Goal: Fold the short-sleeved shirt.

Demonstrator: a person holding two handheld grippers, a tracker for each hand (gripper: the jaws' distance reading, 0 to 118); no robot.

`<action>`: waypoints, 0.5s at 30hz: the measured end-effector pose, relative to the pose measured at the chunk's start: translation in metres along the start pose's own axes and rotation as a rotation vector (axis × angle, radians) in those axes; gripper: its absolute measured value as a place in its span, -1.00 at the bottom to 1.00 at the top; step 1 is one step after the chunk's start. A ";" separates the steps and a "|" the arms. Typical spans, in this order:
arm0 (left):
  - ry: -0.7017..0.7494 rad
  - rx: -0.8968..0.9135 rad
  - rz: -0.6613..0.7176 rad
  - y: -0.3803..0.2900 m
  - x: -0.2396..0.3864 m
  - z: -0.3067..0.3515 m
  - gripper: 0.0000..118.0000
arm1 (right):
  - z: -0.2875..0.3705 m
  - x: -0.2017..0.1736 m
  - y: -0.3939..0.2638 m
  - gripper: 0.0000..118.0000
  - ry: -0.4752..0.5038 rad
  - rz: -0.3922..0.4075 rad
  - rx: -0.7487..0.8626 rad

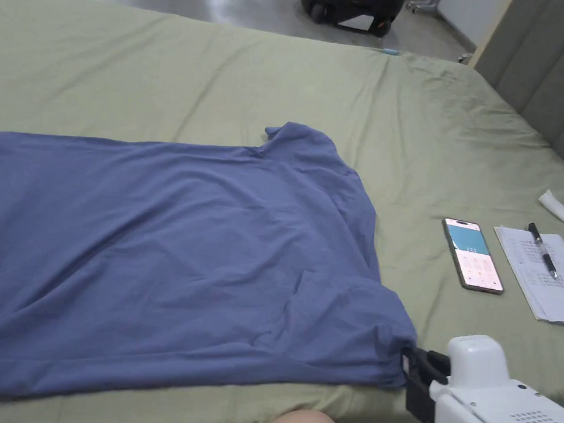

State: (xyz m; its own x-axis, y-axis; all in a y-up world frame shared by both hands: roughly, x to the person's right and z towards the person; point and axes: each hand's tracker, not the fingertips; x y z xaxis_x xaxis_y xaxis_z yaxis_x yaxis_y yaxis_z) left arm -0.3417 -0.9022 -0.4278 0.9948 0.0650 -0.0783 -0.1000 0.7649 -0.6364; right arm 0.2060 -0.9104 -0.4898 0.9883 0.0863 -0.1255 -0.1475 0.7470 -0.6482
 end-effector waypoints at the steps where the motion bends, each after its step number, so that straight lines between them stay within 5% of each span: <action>1: -0.022 -0.009 0.005 0.006 -0.002 0.001 -0.94 | 0.007 0.002 0.010 -0.91 -0.001 -0.006 0.006; 15: -0.089 -0.185 0.107 0.141 -0.033 -0.107 -0.94 | -0.095 0.038 0.139 -0.92 0.010 0.034 -0.038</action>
State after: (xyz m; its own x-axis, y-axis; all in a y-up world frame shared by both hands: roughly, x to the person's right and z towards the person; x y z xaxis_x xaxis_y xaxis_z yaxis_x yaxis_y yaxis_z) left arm -0.3908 -0.8648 -0.5970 0.9754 0.2014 -0.0901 -0.1982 0.6206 -0.7586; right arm 0.2199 -0.8662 -0.6560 0.9824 0.1043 -0.1551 -0.1822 0.7182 -0.6716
